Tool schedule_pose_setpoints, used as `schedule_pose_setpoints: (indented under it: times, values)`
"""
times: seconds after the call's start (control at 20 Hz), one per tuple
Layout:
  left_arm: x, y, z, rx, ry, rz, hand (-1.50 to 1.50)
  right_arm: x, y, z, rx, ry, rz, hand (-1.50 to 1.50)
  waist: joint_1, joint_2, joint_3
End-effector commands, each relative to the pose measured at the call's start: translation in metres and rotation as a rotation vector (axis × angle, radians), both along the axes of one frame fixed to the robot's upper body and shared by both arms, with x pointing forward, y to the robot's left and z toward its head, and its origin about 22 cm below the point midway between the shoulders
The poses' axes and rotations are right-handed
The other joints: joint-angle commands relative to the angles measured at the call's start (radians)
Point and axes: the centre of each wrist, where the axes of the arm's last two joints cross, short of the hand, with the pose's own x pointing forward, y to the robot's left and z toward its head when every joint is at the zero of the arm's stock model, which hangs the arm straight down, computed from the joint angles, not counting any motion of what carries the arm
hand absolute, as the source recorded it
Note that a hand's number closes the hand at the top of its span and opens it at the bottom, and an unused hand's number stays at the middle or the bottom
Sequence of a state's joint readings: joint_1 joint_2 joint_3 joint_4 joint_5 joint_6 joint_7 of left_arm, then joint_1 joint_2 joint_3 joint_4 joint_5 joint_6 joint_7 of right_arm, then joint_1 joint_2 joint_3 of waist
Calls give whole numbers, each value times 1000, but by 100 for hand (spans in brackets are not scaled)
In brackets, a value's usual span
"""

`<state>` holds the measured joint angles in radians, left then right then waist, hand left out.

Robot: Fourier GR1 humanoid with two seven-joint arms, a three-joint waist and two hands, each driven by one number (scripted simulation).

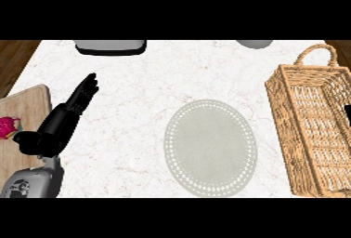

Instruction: Pick the lemon from the placemat and place it in the basket

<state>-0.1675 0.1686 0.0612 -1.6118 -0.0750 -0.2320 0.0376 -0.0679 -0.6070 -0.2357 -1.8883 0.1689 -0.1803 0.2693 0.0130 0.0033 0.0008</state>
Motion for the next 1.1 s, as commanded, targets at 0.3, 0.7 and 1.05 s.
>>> schedule_pose_setpoints:
  times: [0.3,0.7,1.05]
  values:
    - [7,6,-6,-6,-5,14,0,36,-49,-26,145,-111,-34,-150,-12,-3,-1]
    - [4,-1,-9,-1,5,7,0,56,-63,-28,78,-130,16,-150,-12,-3,-1]
    - [12,18,4,3,-10,22,0,38,-85,5,261,-196,33,-150,-19,-4,-1]
